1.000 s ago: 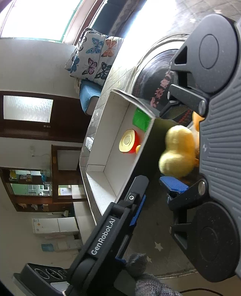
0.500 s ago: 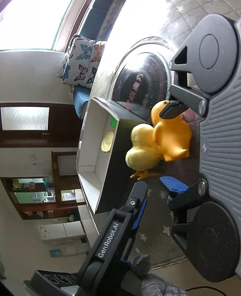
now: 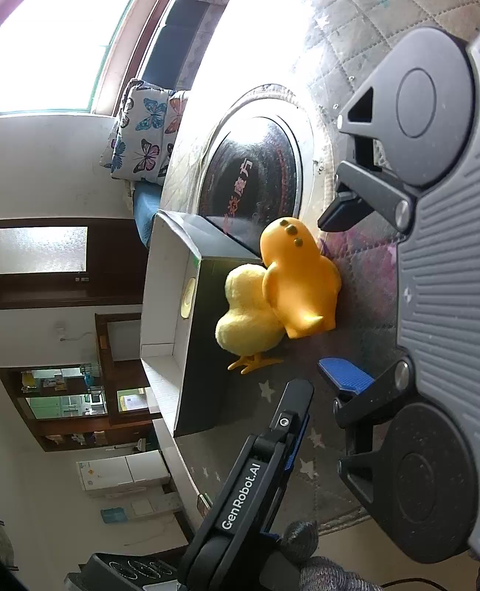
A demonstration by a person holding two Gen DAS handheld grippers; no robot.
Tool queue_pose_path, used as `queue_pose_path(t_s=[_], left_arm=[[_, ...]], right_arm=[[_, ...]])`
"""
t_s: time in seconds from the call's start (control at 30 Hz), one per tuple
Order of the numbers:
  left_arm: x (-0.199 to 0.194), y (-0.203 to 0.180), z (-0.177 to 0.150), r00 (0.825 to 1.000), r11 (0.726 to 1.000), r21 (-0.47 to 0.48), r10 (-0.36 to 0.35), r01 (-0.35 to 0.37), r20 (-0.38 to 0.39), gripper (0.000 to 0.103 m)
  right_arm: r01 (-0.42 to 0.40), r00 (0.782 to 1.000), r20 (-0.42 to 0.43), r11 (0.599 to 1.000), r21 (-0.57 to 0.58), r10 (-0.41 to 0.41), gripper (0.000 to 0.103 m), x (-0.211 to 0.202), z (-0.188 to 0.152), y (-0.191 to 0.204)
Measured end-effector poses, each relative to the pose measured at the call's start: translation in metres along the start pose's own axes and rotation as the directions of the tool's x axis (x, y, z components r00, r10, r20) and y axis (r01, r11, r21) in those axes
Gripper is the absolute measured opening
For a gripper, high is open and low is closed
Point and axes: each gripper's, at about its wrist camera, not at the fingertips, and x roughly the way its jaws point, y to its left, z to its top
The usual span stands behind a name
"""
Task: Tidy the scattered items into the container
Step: 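Lower the left gripper around the orange rubber duck and close on it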
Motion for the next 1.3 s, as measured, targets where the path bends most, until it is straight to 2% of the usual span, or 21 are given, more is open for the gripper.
queue_pose_path(t_s=[0.33, 0.47, 0.83, 1.3], left_arm=[[0.0, -0.018, 0.003, 1.0, 0.999, 0.046, -0.021, 0.021, 0.0, 0.036], [0.002, -0.026, 0.005, 0.999, 0.998, 0.061, -0.034, 0.034, -0.005, 0.036], [0.013, -0.047, 0.012, 0.998, 0.986, 0.161, -0.045, 0.051, -0.035, 0.036], [0.02, -0.05, 0.016, 0.998, 0.977, 0.21, -0.022, 0.034, -0.06, 0.039]], right_arm=[[0.001, 1.0, -0.013, 1.0, -0.009, -0.001, 0.081, 0.003, -0.002, -0.011], [-0.004, 1.0, -0.023, 1.0, -0.016, 0.004, 0.088, 0.007, -0.001, -0.016], [-0.019, 0.999, -0.036, 0.998, -0.063, 0.016, 0.089, 0.009, 0.002, -0.023], [-0.038, 0.999, -0.04, 0.993, -0.113, 0.033, 0.089, 0.01, 0.005, -0.029]])
